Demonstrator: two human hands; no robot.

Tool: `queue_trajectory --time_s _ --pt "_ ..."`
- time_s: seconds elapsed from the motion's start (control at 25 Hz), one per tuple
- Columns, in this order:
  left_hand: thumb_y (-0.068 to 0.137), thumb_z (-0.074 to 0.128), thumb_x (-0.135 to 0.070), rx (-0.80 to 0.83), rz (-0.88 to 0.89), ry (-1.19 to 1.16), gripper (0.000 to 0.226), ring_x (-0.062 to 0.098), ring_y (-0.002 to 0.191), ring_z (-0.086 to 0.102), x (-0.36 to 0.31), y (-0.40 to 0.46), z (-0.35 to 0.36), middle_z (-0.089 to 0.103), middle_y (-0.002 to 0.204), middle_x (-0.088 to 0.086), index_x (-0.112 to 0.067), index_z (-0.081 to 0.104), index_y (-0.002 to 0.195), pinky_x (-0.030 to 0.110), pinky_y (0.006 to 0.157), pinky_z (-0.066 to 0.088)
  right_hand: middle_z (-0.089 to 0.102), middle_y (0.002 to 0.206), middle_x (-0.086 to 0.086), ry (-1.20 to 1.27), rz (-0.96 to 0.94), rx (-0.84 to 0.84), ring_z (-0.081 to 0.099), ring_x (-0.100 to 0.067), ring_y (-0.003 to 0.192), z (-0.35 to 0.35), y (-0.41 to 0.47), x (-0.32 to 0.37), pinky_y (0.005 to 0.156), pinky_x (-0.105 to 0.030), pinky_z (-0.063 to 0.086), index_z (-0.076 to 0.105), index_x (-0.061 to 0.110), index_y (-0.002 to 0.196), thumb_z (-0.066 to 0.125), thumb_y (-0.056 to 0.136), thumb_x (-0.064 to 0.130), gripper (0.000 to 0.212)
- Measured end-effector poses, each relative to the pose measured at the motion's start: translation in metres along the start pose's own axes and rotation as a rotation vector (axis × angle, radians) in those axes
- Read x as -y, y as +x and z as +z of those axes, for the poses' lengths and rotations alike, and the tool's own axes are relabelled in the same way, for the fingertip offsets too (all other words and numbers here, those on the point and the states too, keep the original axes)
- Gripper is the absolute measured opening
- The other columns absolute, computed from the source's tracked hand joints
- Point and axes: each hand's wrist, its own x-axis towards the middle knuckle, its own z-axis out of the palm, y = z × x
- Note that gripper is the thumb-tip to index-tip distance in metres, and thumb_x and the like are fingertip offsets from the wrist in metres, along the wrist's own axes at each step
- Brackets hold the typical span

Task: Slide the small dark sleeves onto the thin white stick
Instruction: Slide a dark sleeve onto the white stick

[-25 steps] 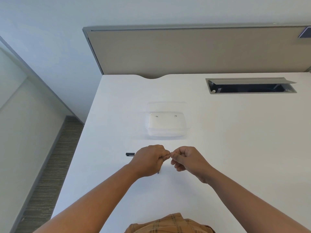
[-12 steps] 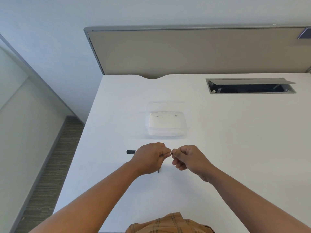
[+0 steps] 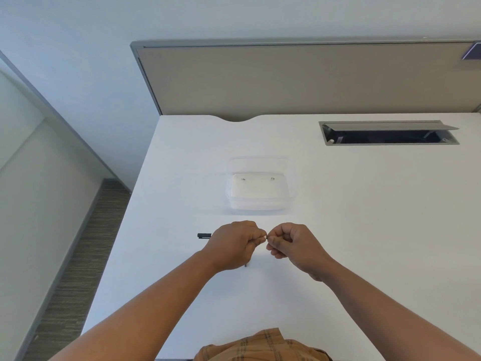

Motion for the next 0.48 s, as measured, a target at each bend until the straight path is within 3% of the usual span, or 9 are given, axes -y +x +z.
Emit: queue_trajectory --time_s 0.12,0.32,0.4,0.48 --pt "0.102 0.041 -0.037 0.007 -0.015 0.003 0.03 0.013 0.071 0.048 -0.001 0.0 0.002 0.052 0.076 -0.007 -0.022 0.064 0.089 0.035 0.058 0.047 0.078 0.079 -0.003 -0.064 -0.061 -0.023 0.069 -0.01 0.068 0.002 -0.001 -0.003 0.067 -0.022 0.057 0.072 0.013 0.088 0.064 0.096 0.011 0.012" --pt "0.1 0.04 -0.039 0.009 -0.015 -0.01 0.03 0.012 0.069 0.046 0.0 0.001 0.004 0.05 0.073 -0.006 -0.022 0.061 0.088 0.03 0.055 0.039 0.068 0.076 0.012 -0.545 -0.459 -0.096 0.058 -0.011 0.069 -0.002 -0.003 -0.013 0.067 -0.026 0.049 0.073 0.017 0.097 0.061 0.098 0.013 0.013" --pt "0.1 0.039 -0.04 -0.005 -0.007 0.017 0.031 0.012 0.069 0.046 0.001 0.0 0.003 0.052 0.075 -0.006 -0.023 0.063 0.091 0.03 0.055 0.041 0.072 0.077 0.008 -0.385 -0.332 -0.069 0.061 -0.01 0.067 -0.002 -0.003 -0.009 0.068 -0.027 0.052 0.073 0.018 0.093 0.062 0.099 0.023 0.013" --pt "0.1 0.04 -0.037 -0.02 0.021 0.044 0.029 0.012 0.069 0.048 0.001 -0.002 0.003 0.054 0.076 -0.006 -0.026 0.066 0.093 0.031 0.054 0.044 0.075 0.077 -0.001 -0.062 -0.017 0.058 0.065 -0.014 0.066 -0.001 -0.001 0.002 0.066 -0.028 0.058 0.072 0.013 0.086 0.059 0.101 0.038 0.032"
